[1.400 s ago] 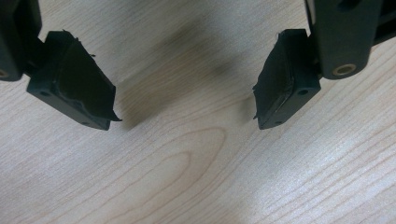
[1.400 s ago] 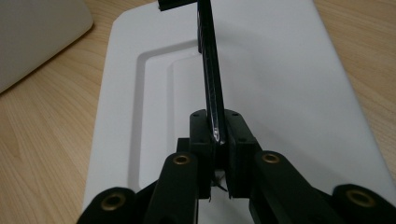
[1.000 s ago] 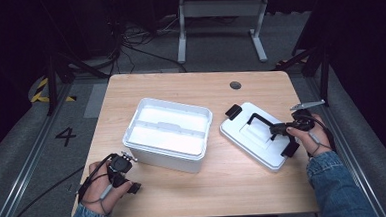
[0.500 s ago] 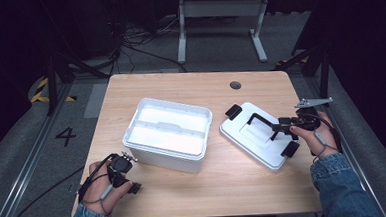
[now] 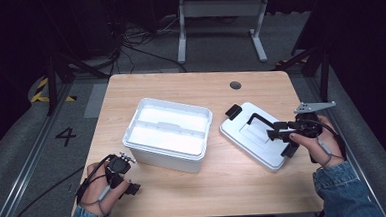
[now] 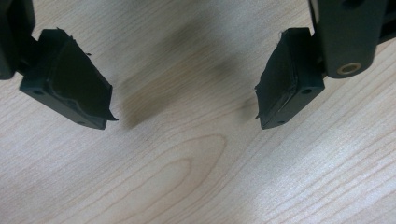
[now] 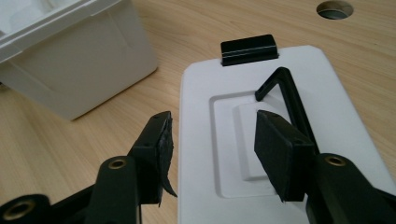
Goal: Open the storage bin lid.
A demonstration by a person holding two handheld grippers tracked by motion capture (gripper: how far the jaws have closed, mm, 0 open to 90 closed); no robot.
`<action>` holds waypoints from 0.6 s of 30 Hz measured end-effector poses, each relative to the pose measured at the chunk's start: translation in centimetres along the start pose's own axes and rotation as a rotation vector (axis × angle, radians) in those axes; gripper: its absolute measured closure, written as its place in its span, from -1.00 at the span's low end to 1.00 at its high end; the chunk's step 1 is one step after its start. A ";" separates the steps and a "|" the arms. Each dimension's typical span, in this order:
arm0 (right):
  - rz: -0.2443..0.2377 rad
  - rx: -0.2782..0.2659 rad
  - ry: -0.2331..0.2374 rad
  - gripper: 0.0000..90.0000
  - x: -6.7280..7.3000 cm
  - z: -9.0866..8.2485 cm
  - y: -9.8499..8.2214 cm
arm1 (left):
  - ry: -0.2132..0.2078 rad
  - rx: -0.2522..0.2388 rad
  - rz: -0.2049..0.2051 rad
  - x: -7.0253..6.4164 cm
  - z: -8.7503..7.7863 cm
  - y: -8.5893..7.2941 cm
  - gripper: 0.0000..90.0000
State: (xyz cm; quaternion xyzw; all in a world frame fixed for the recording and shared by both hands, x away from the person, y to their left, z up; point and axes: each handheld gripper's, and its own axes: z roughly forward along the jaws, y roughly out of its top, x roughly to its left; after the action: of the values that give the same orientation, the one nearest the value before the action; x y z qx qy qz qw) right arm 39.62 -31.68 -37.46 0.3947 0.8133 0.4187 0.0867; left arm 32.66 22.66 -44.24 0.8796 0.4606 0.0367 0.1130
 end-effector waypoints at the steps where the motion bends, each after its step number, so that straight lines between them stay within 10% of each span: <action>1: -0.003 0.002 0.004 0.06 0.4 -0.1 0.0 | 0.004 -0.004 0.007 0.0 0.0 0.0 -0.58; 18: -0.058 0.001 0.113 0.05 4.4 0.6 -1.2 | -0.001 0.002 0.008 0.0 0.0 0.0 -0.57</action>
State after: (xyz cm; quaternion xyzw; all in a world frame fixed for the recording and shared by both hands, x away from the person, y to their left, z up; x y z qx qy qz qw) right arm 36.21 -28.56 -37.90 0.3468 0.8281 0.4372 0.0527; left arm 32.63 22.70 -44.24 0.8816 0.4571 0.0363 0.1121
